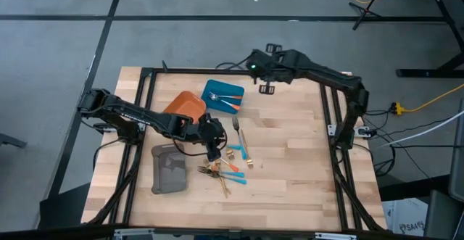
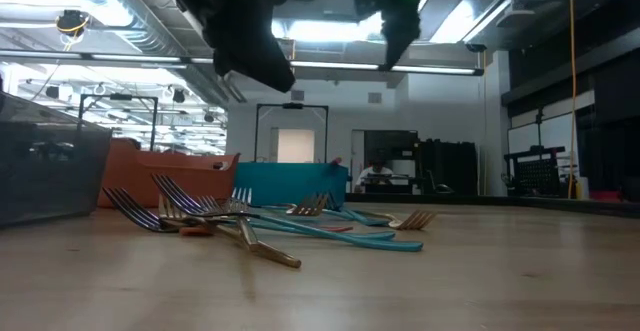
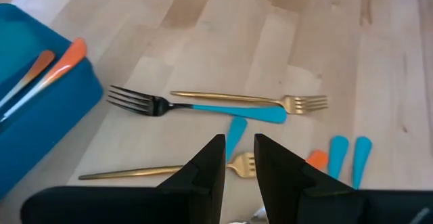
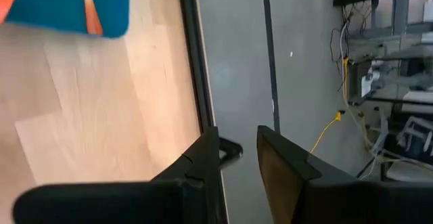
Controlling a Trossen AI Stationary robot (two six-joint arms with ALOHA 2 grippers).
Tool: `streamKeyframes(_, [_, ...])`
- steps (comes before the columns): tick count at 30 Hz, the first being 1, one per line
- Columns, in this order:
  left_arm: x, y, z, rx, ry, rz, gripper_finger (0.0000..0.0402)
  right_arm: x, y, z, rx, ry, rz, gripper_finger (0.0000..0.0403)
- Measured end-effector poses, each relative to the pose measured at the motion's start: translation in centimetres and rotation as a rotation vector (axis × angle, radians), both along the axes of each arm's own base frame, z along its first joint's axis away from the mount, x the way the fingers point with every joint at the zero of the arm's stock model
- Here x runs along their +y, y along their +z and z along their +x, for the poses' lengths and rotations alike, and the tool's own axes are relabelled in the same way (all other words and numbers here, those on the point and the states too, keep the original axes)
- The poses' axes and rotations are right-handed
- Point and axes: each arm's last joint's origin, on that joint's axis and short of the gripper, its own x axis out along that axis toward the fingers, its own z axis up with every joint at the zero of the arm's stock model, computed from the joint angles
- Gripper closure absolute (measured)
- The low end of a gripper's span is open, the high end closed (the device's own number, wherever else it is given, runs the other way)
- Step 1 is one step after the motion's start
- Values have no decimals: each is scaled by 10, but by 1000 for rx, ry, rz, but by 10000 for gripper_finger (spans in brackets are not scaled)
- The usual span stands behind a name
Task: Sort silverware by color (type)
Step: Put the blue fork into the orange bin
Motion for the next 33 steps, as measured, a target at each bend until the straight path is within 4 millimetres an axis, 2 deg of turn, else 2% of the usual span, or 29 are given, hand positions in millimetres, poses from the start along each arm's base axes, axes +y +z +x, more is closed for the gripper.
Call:
streamKeyframes(6, [-13,0,-2,1,-46,4,328,6,22,-30,-41,-70,33,310])
streamKeyframes(13, [-24,0,-4,1,-83,4,328,17,37,-53,-97,-98,133,310])
streamKeyframes(21, [-31,0,-6,1,-104,4,328,26,47,-66,-169,-56,273,311])
streamKeyframes(33, [-32,2,-5,-22,-113,-2,328,27,50,-67,-192,-49,272,311])
